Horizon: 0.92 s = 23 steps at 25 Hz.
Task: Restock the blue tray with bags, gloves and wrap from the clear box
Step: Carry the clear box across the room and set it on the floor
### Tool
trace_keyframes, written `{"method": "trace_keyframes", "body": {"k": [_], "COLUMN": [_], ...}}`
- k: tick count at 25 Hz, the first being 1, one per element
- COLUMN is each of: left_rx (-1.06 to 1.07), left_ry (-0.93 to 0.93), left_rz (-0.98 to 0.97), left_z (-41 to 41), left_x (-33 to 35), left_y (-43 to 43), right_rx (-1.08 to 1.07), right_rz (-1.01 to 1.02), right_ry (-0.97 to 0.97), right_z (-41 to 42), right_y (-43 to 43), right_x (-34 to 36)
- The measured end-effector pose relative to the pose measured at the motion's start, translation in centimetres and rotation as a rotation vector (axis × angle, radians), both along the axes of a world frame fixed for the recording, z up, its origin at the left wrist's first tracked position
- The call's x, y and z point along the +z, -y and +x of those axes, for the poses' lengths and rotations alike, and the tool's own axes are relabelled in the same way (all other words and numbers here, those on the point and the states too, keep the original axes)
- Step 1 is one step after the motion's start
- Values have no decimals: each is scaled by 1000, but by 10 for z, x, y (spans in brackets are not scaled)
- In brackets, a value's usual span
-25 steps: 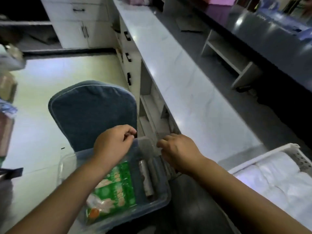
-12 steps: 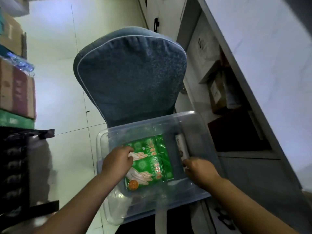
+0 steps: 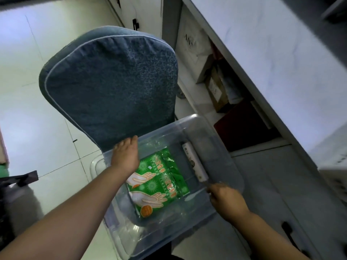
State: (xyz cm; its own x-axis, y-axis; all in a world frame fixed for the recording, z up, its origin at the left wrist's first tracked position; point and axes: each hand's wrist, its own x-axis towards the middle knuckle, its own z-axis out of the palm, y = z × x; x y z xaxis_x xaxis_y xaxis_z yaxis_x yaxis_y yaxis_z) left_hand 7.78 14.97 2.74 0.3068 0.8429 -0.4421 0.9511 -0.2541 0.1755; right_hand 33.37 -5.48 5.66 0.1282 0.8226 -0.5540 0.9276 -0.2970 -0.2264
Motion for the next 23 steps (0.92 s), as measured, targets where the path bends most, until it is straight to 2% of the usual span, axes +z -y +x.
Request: {"method": "trace_keyframes", "body": {"k": [3,8,12,19,22,23], "left_rx": [-19,-146,-252,-428,-482,-499], "left_ry": [3,-43,-51,-96,-81,-70], "left_rz": [100,144,184,224,187,166], "left_z": [5,11,7,6,1,-2], "left_x": [11,30,34,40,44,47], "left_y": [7,21,31,38,31,29], "right_rx": [-137,-460,-647,-1202,-1563,-1642], "right_rz": [52,107,135,97,165,190], "right_ry": [-13,16,-67,-289,-543,-576], "right_z": [-6,-30,-62,-115,-137,-143], "right_y": [27,91,130,139,125,122], "right_x": [3,-2,-18,-54,-55,-52]}}
